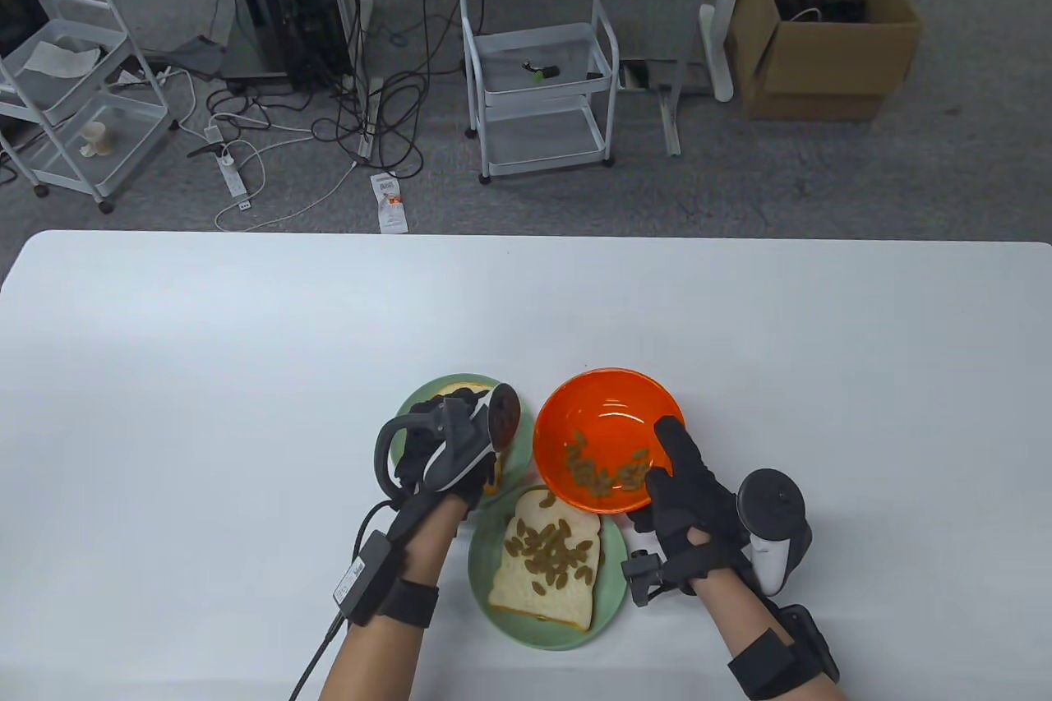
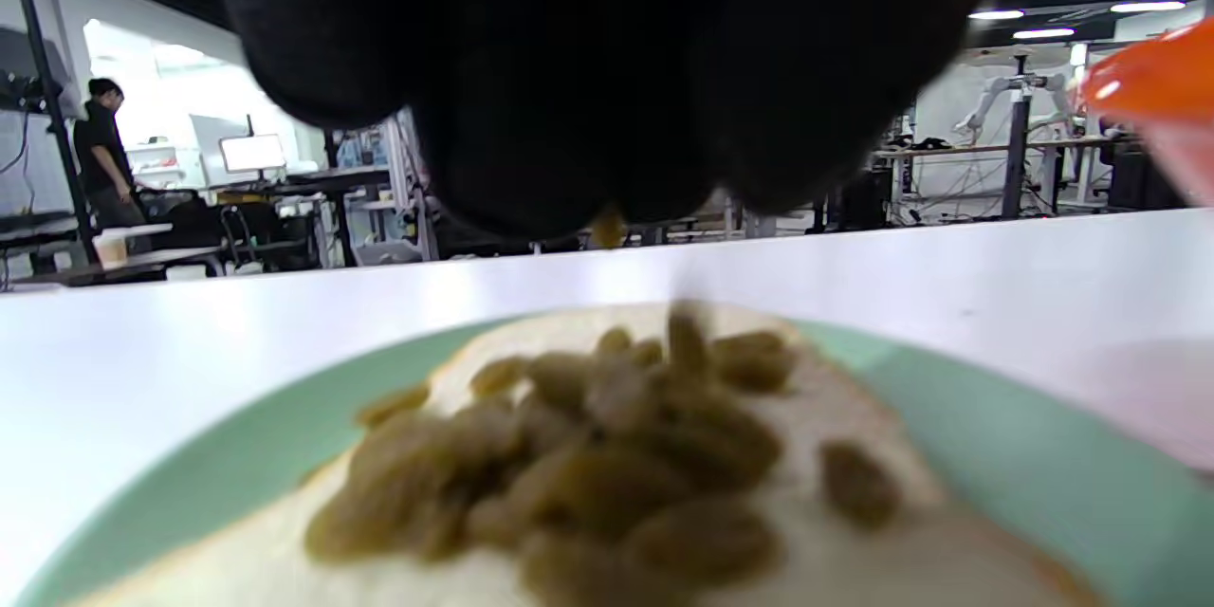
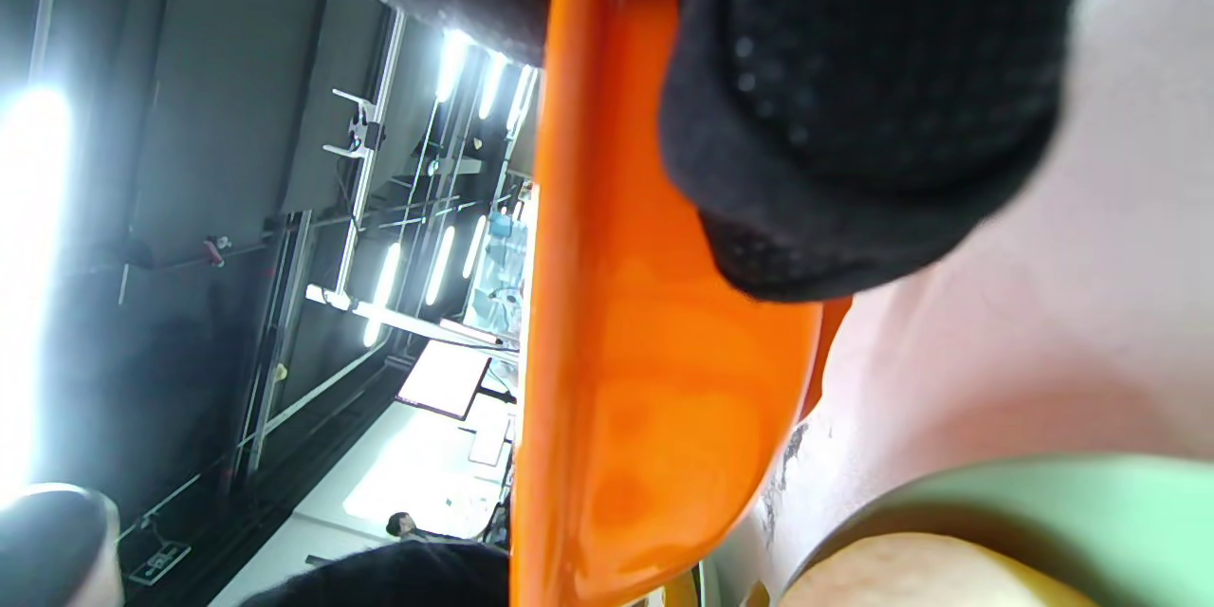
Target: Sprinkle raisins onto toast
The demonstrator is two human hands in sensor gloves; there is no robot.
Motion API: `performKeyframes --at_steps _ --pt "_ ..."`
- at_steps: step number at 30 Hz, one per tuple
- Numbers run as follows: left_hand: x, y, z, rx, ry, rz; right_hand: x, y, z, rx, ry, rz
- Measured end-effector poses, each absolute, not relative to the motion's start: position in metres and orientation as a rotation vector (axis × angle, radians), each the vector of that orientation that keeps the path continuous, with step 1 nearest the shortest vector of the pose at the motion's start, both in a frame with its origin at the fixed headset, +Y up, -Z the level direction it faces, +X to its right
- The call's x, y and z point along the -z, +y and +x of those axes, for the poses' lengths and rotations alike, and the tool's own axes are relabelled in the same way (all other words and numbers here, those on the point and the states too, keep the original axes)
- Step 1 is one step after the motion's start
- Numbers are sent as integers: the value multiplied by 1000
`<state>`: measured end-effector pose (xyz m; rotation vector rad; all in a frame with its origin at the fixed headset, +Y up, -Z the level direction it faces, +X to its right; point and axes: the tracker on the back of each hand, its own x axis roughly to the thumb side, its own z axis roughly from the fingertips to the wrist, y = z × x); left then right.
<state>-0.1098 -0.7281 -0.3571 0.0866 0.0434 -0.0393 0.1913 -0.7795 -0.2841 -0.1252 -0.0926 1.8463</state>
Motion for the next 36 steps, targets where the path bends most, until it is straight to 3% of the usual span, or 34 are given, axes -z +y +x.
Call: performKeyframes --at_steps 5,9,13,17,23,29,36 --pt "361 -731 -116 35 46 -8 284 -779 191 -1849 -89 -123" --pt "354 -716 -108 -20 14 -81 284 -779 190 -1848 -92 -119" --pt "332 -688 -73 -104 -102 -57 282 -778 187 -1851 -95 -102" --pt "310 -689 -26 -4 -229 -138 277 -776 179 -1849 -96 -64" --pt "296 -707 5 175 -167 -252 267 -773 163 -1860 -133 21" --pt "297 -712 8 162 -140 -185 261 -773 158 -1807 -153 24" --pt "295 -713 15 102 -252 -40 263 -773 164 -1766 -159 -2"
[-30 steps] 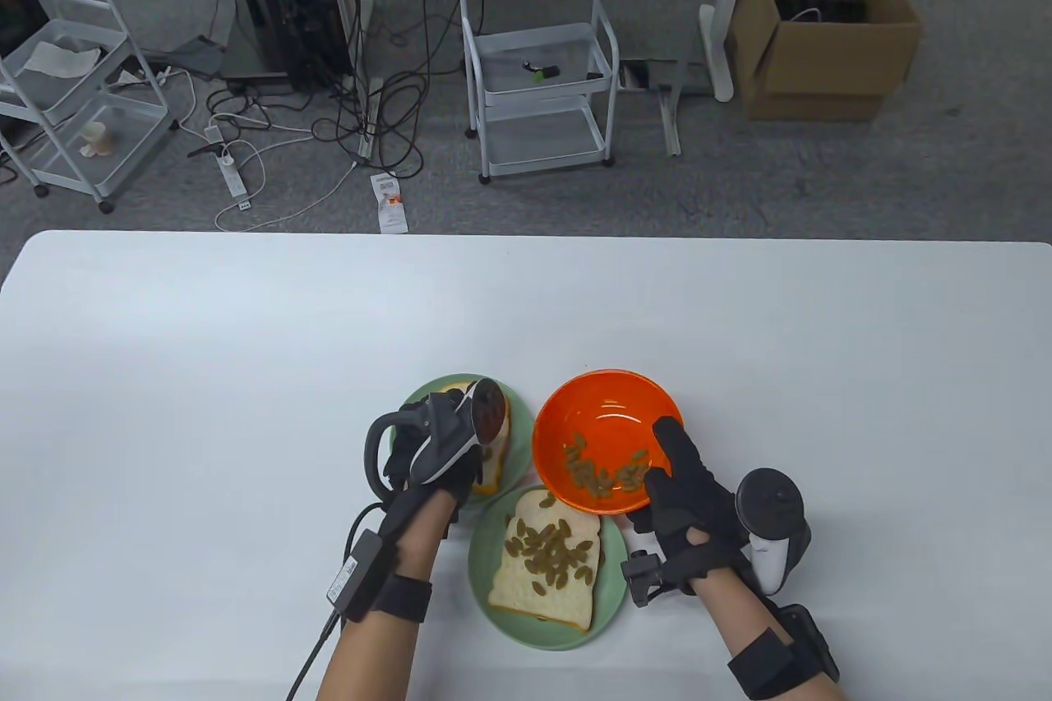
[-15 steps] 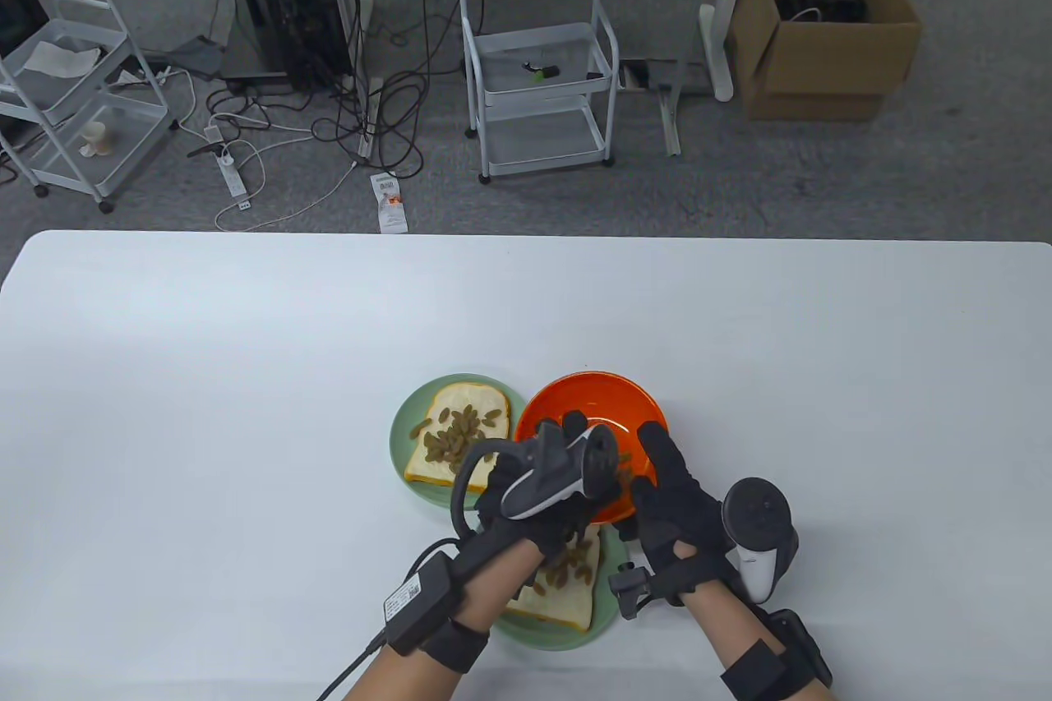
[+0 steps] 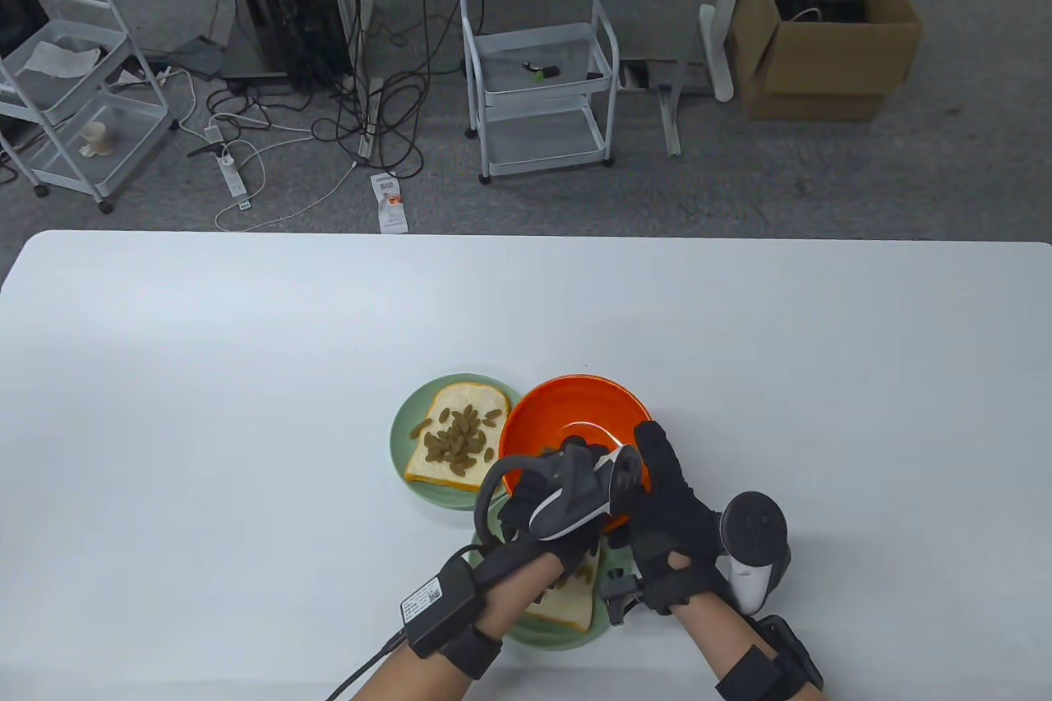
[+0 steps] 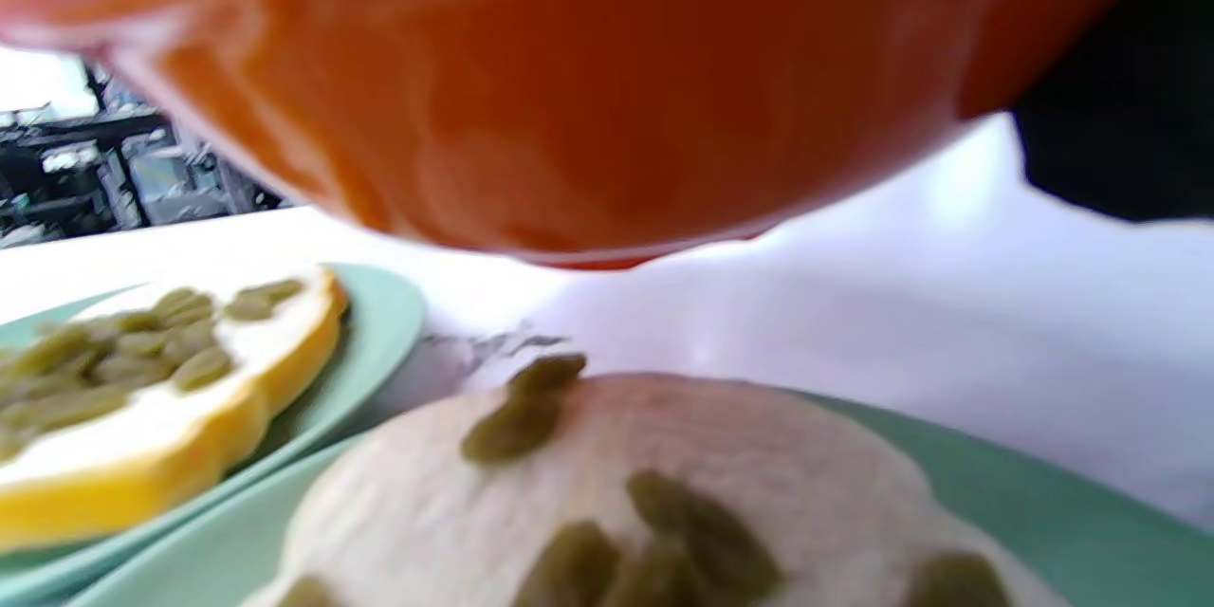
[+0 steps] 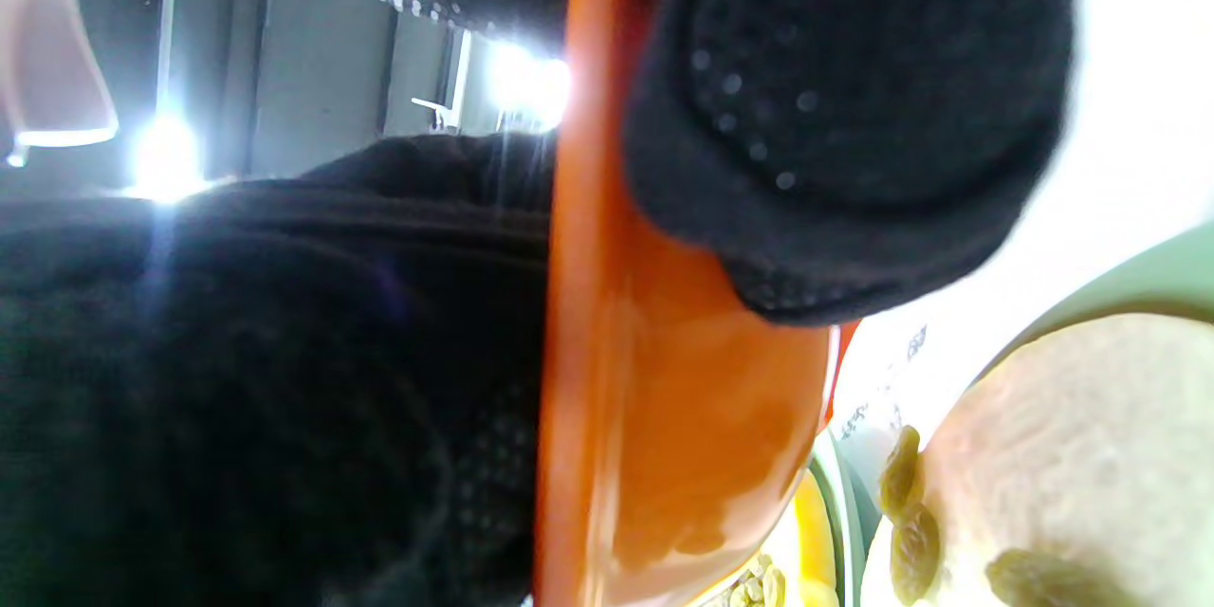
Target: Sprinkle raisins onto toast
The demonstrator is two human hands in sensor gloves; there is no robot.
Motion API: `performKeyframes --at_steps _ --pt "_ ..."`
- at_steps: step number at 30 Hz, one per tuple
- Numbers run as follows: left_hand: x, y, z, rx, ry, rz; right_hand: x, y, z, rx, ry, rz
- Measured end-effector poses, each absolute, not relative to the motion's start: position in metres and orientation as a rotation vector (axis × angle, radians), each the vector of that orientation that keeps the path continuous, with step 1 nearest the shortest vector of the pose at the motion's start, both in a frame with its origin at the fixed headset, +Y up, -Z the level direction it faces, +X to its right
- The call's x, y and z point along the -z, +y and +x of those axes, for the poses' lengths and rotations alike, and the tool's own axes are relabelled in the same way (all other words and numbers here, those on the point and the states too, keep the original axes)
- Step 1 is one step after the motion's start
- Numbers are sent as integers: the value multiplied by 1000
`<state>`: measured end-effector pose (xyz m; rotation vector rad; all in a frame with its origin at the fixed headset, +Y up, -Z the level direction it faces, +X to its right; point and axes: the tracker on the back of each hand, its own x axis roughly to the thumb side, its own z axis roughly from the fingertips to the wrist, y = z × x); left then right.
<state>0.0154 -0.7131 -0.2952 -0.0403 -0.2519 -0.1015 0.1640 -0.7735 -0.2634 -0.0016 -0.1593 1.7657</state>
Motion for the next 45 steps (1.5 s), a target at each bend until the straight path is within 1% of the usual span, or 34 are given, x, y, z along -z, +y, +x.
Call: performKeyframes --at_steps 4,8,11,13,16,19,21,24,27,29,37,40,45 --pt "297 -711 12 76 -269 -10 264 -774 163 -1764 -154 5" --pt "302 -708 3 13 -276 -27 263 -771 161 -1783 -149 24" --pt "308 -704 -8 -28 -252 -35 263 -767 159 -1839 -144 46" --pt "315 -699 -22 -103 -223 -48 263 -768 159 -1871 -140 42" --pt "325 -690 -48 -251 -182 -26 265 -774 162 -1883 -108 7" --pt "336 -686 -79 -292 -99 0 269 -777 166 -1874 -101 -25" --pt "345 -691 -102 -316 -29 25 271 -777 170 -1883 -113 -37" --pt "359 -712 -133 -305 71 34 274 -778 176 -1880 -126 -60" --pt "367 -730 -149 -289 79 24 277 -778 181 -1877 -136 -80" --pt "370 -736 -154 -295 57 -5 279 -778 184 -1875 -142 -94" --pt "368 -741 -152 -80 68 58 283 -779 193 -1872 -157 -134" --pt "368 -742 -152 -97 68 68 284 -779 196 -1865 -159 -142" --pt "368 -745 -146 -111 27 7 286 -779 200 -1852 -157 -157"
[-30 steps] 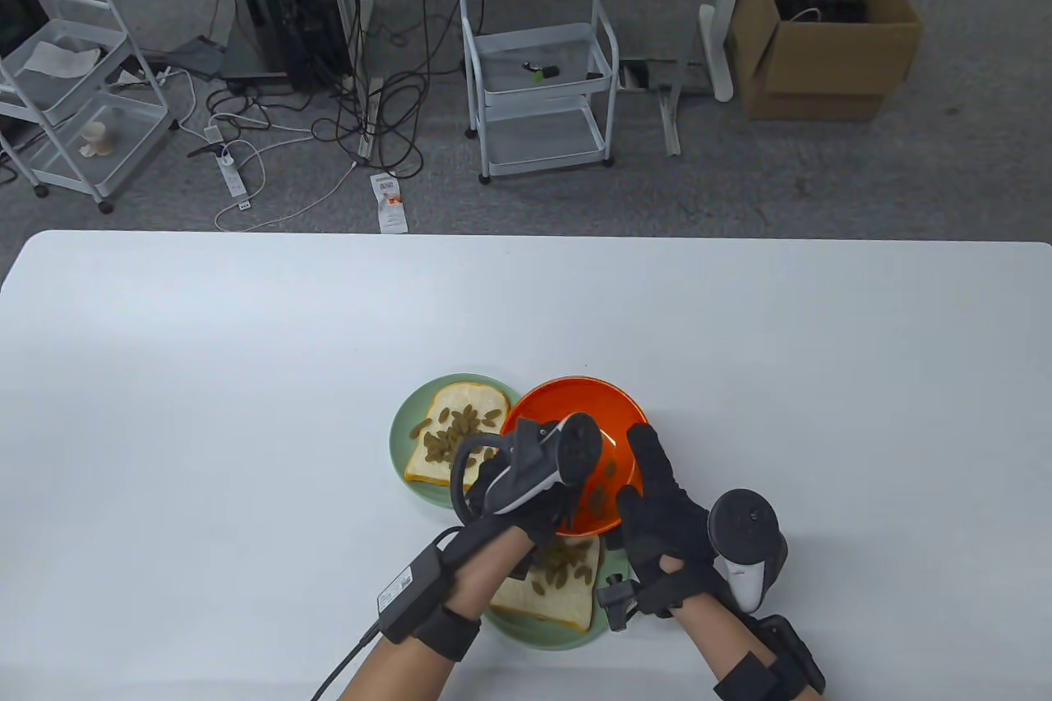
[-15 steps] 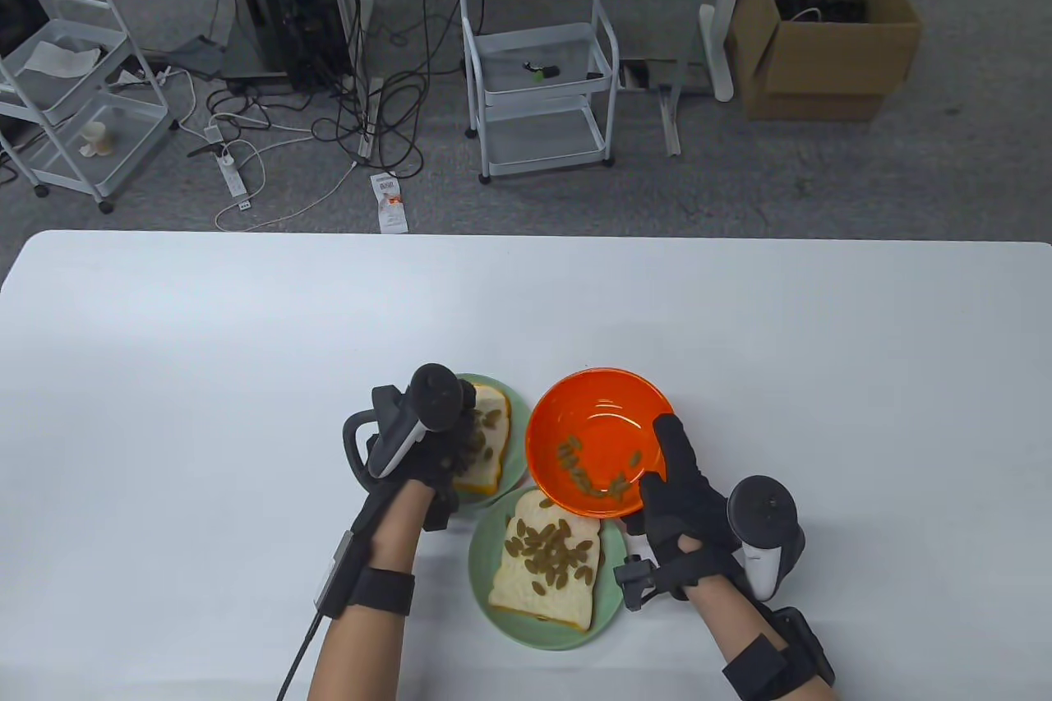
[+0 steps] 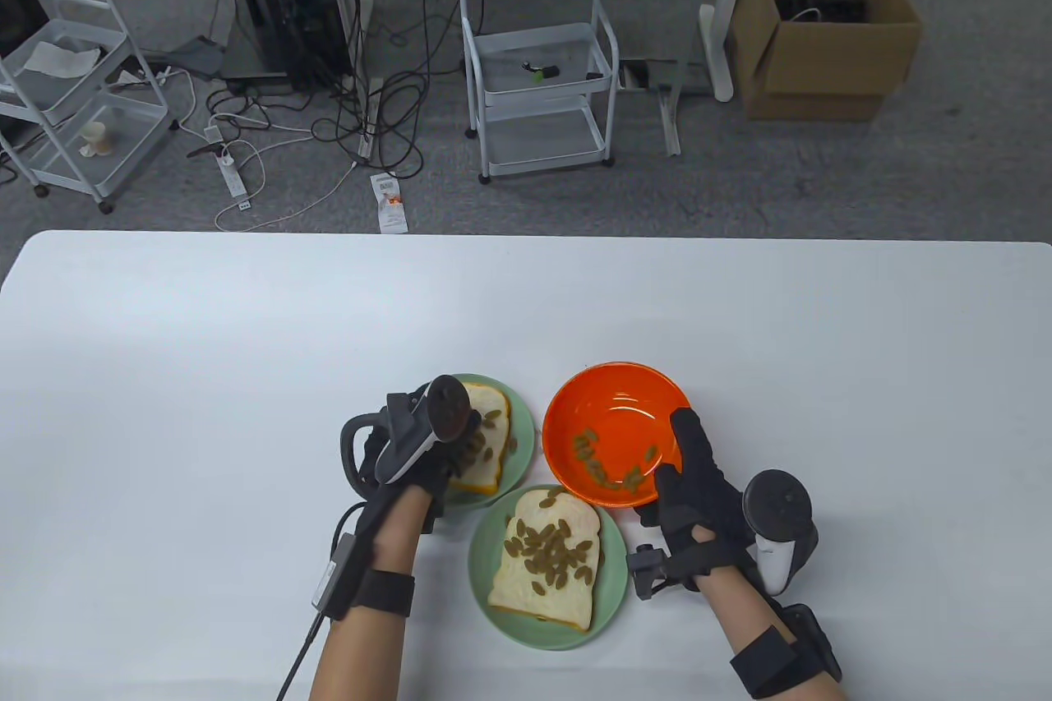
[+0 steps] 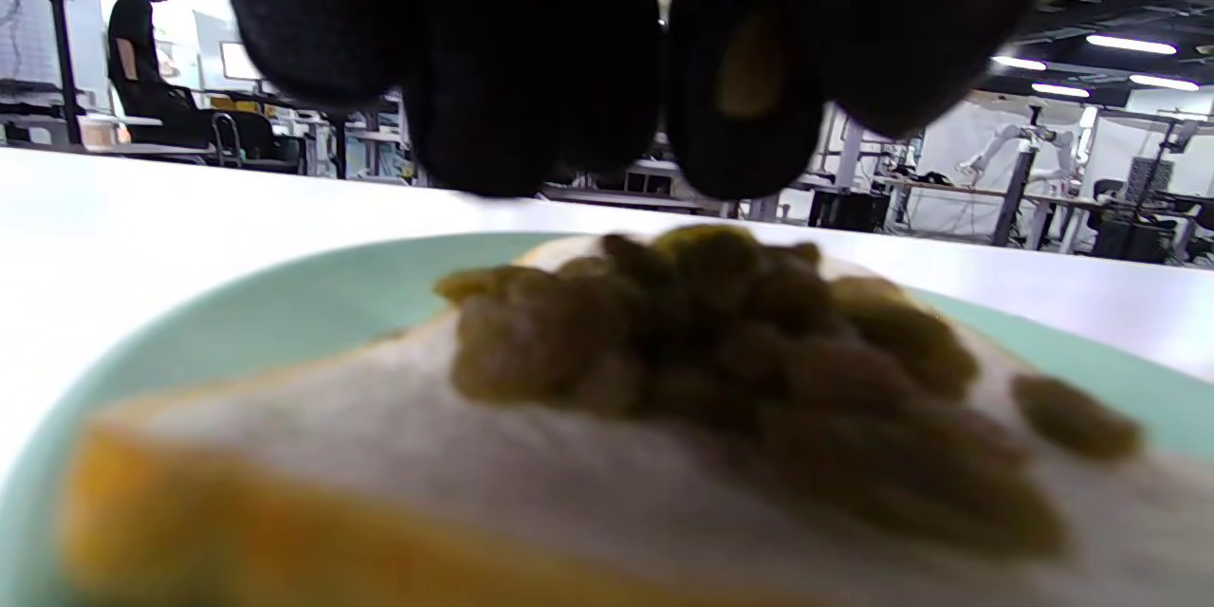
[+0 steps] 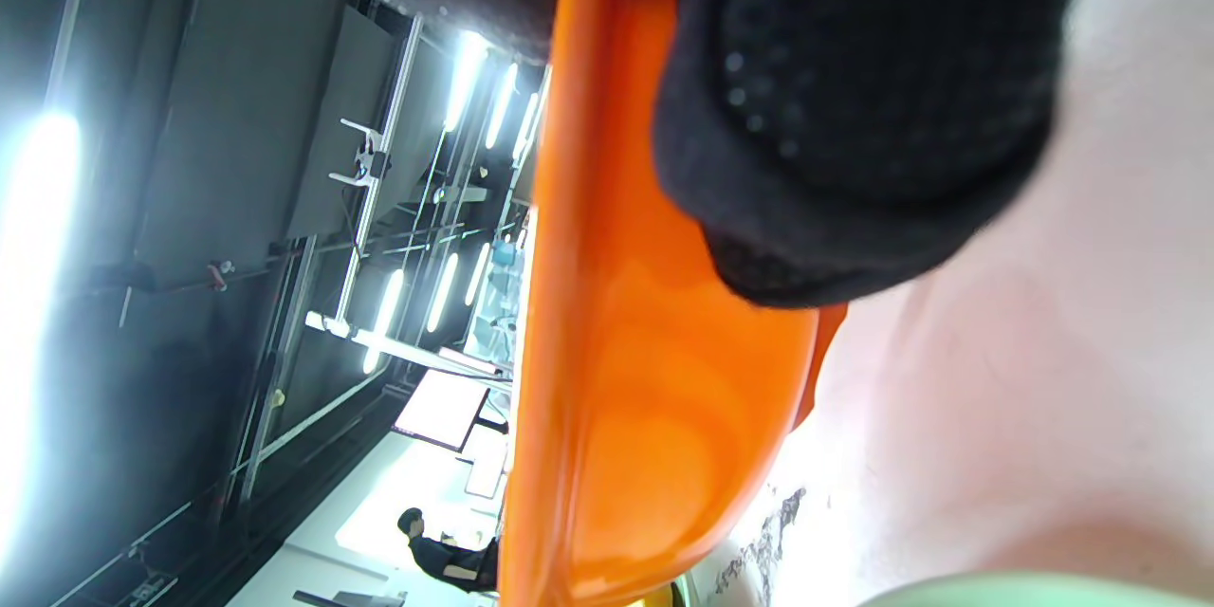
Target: Sprinkle raisins onto toast
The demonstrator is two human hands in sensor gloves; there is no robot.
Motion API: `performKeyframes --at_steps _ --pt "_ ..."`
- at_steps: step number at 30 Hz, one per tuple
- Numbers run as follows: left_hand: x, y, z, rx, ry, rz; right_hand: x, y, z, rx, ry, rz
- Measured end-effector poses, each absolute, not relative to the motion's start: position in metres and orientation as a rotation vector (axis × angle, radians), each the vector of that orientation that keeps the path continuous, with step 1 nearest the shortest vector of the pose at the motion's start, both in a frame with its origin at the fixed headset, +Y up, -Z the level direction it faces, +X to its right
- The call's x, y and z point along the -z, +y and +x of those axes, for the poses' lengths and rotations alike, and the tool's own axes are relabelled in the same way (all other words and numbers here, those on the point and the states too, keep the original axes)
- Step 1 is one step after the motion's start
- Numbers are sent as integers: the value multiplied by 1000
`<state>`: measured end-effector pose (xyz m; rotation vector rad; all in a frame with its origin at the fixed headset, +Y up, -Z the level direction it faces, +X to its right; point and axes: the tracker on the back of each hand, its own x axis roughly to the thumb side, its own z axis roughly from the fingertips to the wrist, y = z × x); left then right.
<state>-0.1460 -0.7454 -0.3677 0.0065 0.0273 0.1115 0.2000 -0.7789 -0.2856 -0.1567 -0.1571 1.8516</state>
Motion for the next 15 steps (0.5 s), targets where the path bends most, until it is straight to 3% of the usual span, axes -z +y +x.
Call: performKeyframes --at_steps 15 --pt "363 -738 -128 -90 -20 -72 293 -781 220 -1808 -168 -243"
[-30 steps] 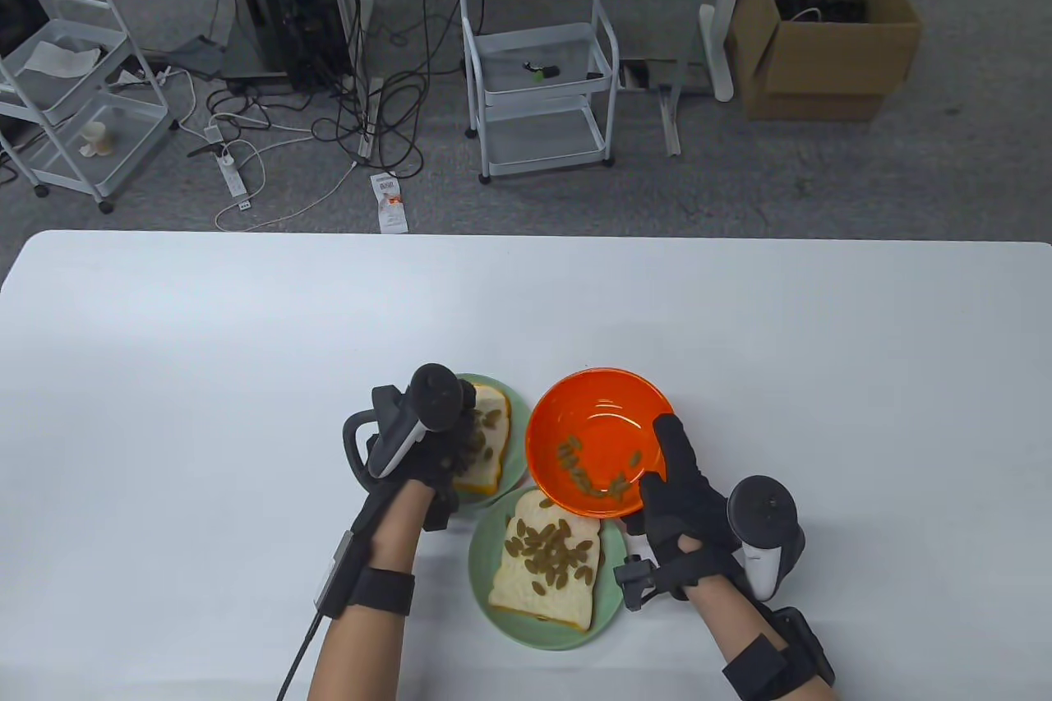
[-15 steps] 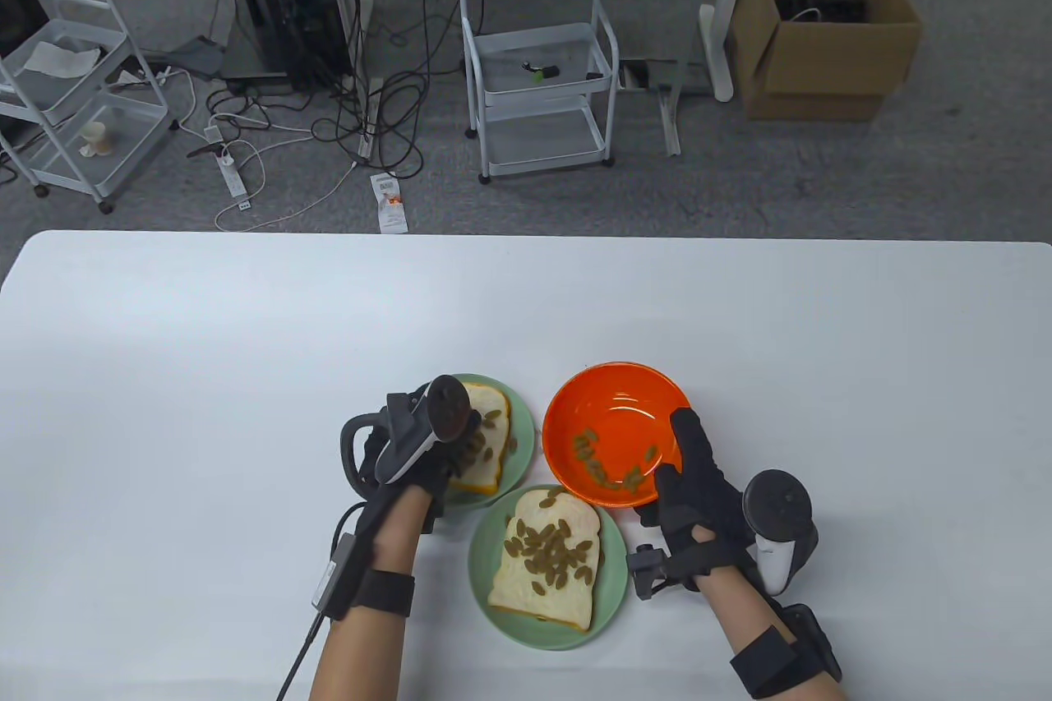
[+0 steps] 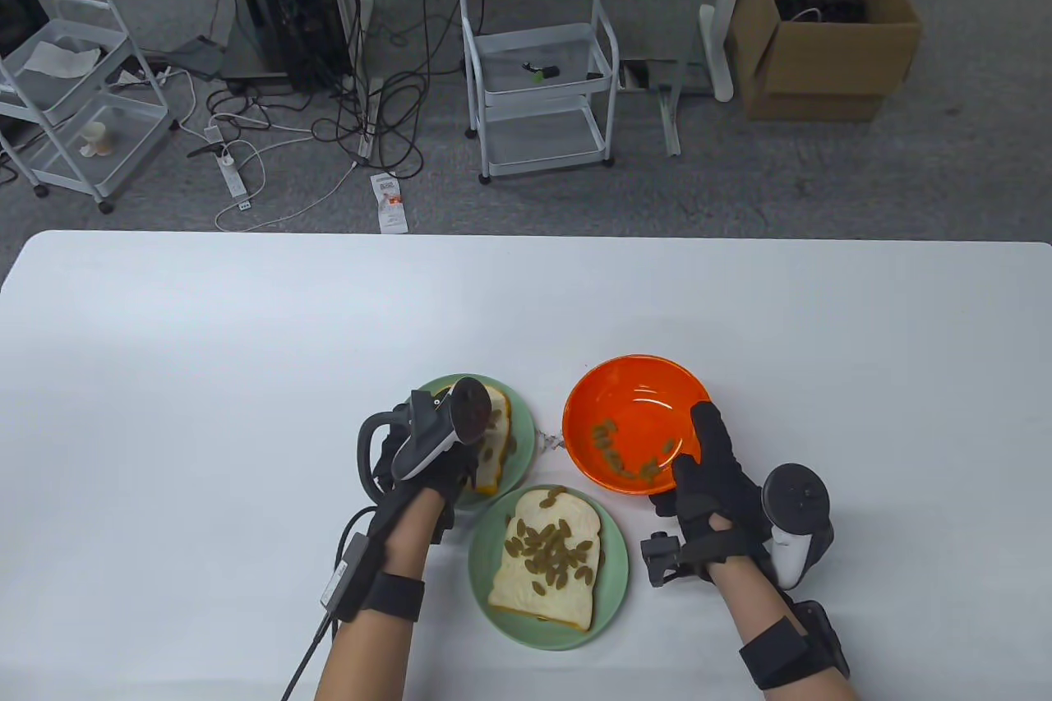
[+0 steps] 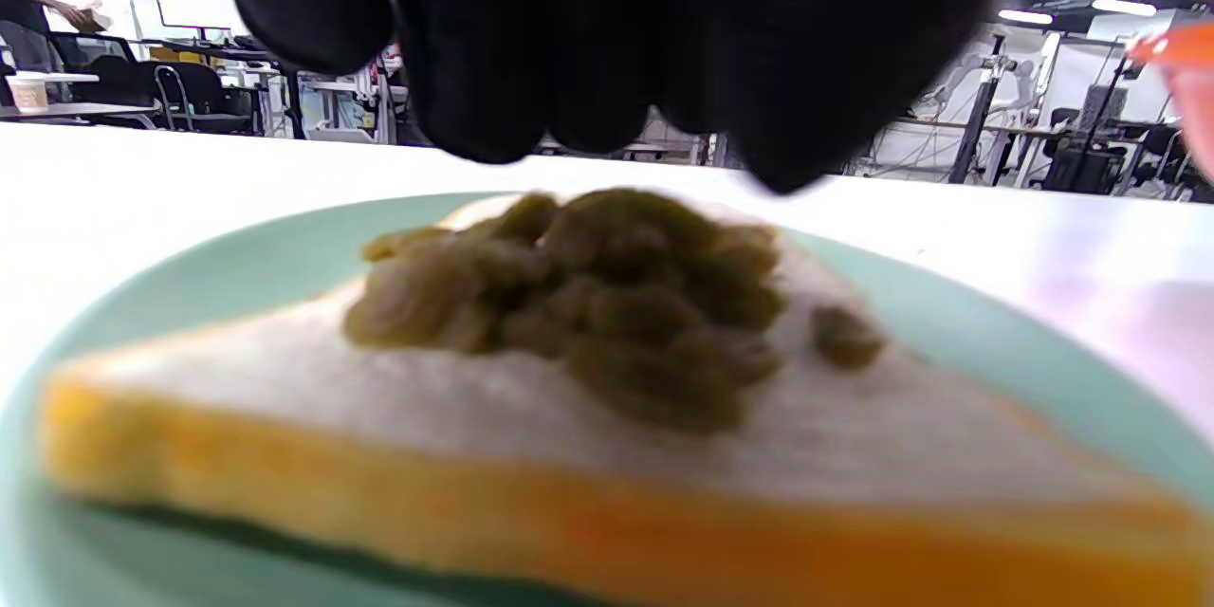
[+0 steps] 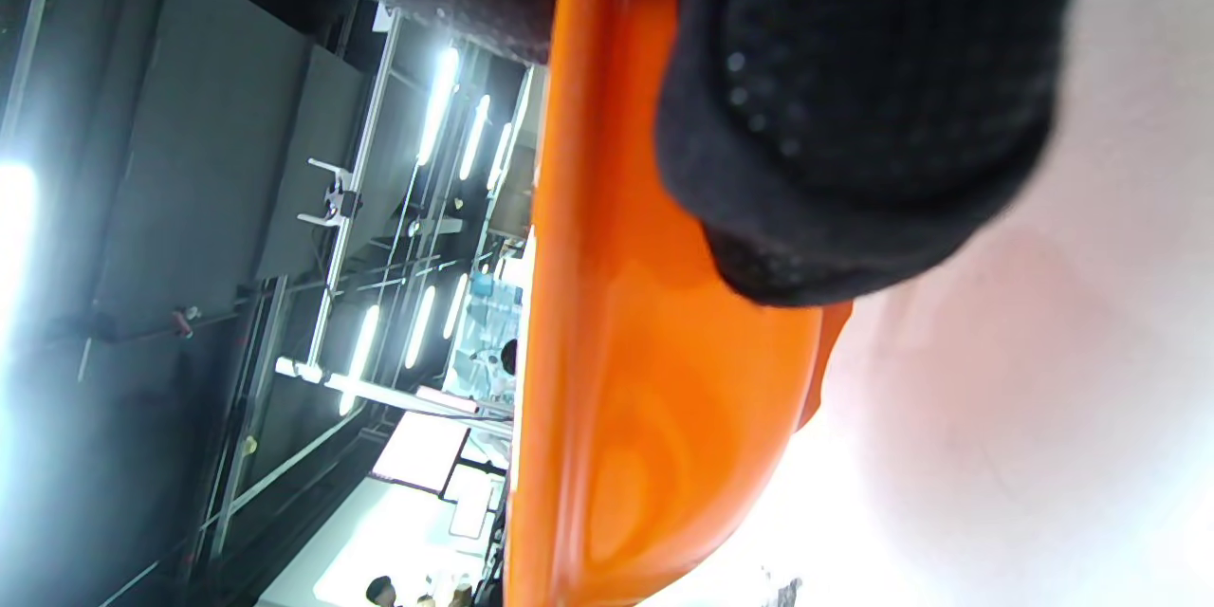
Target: Sprinkle raisins onto toast
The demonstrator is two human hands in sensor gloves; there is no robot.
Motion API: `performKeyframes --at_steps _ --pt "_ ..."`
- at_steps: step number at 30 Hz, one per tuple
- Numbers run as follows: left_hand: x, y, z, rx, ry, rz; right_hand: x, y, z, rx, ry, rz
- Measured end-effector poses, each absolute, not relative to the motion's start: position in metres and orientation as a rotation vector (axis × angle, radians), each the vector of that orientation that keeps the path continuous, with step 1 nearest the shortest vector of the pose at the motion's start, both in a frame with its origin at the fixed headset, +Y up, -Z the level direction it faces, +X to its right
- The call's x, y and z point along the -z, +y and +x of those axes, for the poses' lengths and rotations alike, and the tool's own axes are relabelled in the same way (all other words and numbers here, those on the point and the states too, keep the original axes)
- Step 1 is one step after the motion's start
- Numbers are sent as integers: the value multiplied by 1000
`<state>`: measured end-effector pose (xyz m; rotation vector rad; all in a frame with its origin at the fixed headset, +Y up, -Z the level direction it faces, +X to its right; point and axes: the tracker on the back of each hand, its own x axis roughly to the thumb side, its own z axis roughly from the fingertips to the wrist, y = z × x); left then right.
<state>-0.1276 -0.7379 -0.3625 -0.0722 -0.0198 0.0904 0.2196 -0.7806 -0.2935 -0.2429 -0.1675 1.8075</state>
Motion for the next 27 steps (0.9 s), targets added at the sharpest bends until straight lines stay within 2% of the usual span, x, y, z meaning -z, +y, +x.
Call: performKeyframes --at_steps 7,11,16,19,21,24,27 --pt "338 -708 -121 -242 -100 -139 299 -784 246 -1741 -173 -354" --pt "314 -705 -126 -299 -192 -188 302 -789 260 -1725 -177 -418" --pt "285 -722 -146 -418 -266 -178 302 -796 275 -1708 -190 -486" --pt "275 -740 -159 -475 -288 -118 304 -801 280 -1690 -167 -507" --pt "273 -750 -167 -515 -304 -76 305 -803 281 -1672 -154 -522" --pt "274 -752 -174 -581 -304 -117 307 -806 283 -1658 -142 -538" --pt "276 -754 -179 -583 -289 -91 309 -807 284 -1667 -132 -542"
